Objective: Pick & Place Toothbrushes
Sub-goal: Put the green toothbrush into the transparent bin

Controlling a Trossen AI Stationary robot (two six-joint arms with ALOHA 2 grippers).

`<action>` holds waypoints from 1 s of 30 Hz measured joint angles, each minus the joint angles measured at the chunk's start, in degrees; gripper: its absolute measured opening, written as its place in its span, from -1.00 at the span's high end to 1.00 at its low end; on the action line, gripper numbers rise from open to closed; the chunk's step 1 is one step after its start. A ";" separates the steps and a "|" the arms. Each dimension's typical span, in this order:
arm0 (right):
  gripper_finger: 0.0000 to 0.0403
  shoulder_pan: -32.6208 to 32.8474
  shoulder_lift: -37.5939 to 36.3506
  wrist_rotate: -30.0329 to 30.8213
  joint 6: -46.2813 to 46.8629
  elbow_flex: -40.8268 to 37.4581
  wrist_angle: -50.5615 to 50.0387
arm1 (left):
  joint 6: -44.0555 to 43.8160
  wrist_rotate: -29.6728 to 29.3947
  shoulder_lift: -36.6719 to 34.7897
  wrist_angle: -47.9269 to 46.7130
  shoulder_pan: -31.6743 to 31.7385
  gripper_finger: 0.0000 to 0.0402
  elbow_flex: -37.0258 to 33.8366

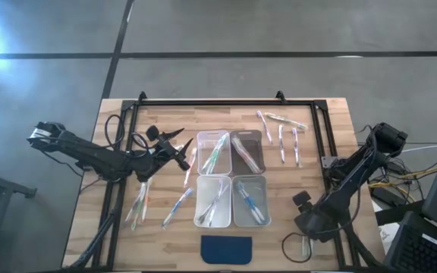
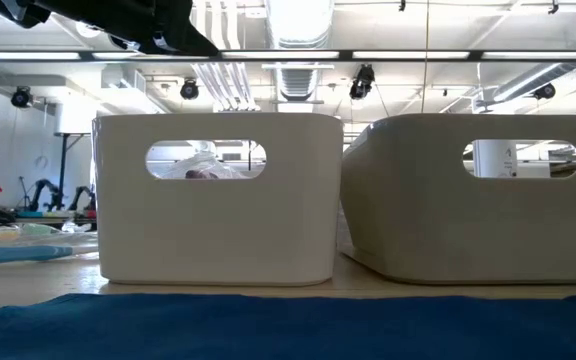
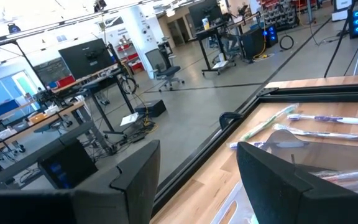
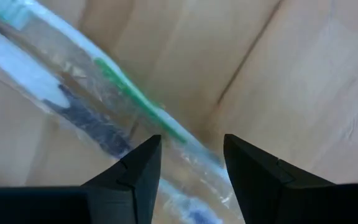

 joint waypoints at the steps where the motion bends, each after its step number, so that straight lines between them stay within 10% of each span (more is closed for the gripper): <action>1: 0.14 0.00 0.00 0.18 -0.02 -0.55 0.37 | 0.00 0.00 0.00 -0.01 0.00 -0.09 0.00; 15: 0.43 -0.15 -0.04 16.67 -1.04 -0.25 1.11 | 0.00 0.00 0.00 -0.03 0.00 -0.09 0.00; 30: 0.90 -0.17 -0.11 16.64 -1.49 -1.35 5.73 | -0.02 0.00 0.00 -0.51 0.00 -0.09 0.00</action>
